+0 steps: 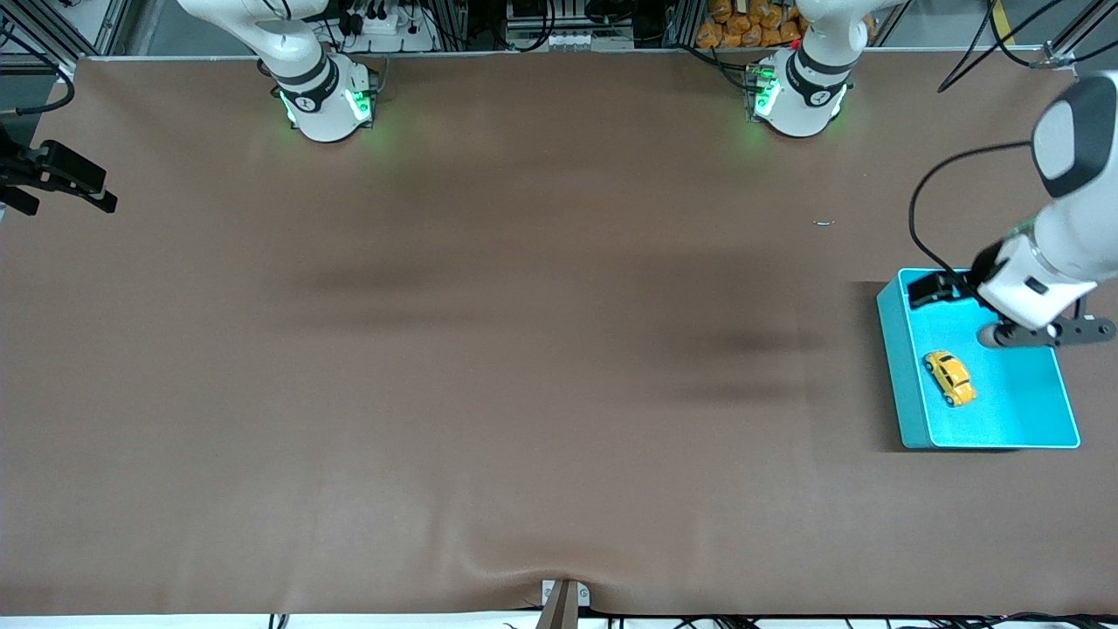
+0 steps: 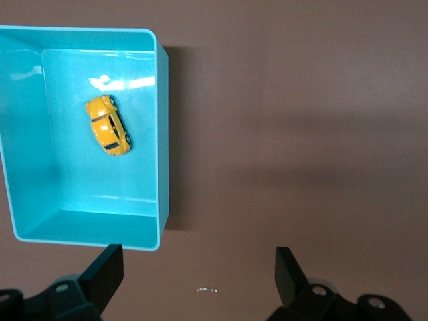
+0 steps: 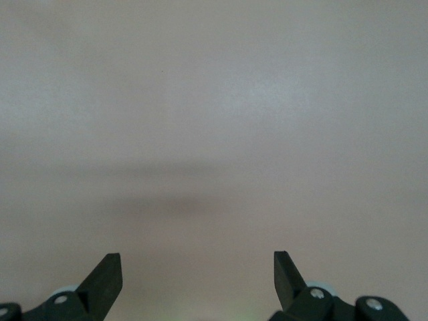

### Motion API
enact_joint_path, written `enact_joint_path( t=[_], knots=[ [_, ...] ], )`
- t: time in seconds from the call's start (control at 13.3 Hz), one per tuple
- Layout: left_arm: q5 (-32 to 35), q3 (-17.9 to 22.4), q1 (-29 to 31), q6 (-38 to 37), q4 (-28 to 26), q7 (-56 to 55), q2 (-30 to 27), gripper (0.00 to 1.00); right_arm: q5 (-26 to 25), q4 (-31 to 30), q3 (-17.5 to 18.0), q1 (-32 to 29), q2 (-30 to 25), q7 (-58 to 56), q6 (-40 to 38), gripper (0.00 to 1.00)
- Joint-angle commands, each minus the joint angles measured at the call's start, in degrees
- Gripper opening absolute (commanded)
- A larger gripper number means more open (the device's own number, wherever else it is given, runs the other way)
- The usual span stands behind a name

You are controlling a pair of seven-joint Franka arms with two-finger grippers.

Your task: Wind and store yellow beetle car

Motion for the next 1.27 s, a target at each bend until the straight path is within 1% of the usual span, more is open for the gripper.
enact_joint_path(
  t=[0.0,0.22,0.45,0.67,0.82,0.97,1.2],
  knots=[
    [-3.91,10.28,-11.32,-3.16,-1.07,-1.38,-5.43,1.00,-0.58,0.11,0.46,-0.62,-0.78,-0.23,-0.66,1.00],
    [-4.10,11.10,-14.42,-5.79,-0.98,-4.02,-8.51,1.00,-0.58,0.11,0.46,-0.62,-0.69,-0.23,-0.66,1.00],
    [-4.88,10.66,-14.52,-6.15,-0.89,-5.08,-10.45,1.00,-0.58,0.11,0.46,-0.62,-0.69,-0.23,-0.66,1.00],
    [-4.98,10.40,-14.43,-7.21,-0.81,-3.42,-12.03,1.00,-0.58,0.11,0.46,-0.62,-0.78,-0.23,-0.66,1.00],
    [-4.98,10.57,-14.35,-7.56,-0.72,0.61,-13.26,1.00,-0.58,0.11,0.46,-0.62,-0.78,-0.23,-0.66,1.00],
    [-4.71,10.66,-14.34,-10.44,-0.72,5.45,-14.05,1.00,-0.58,0.11,0.46,-0.62,-0.78,-0.23,-0.66,1.00],
    [-4.98,10.49,-14.34,-10.90,-0.63,4.94,-14.85,1.00,-0.58,0.11,0.46,-0.62,-0.78,-0.23,-0.57,1.00]
  ],
)
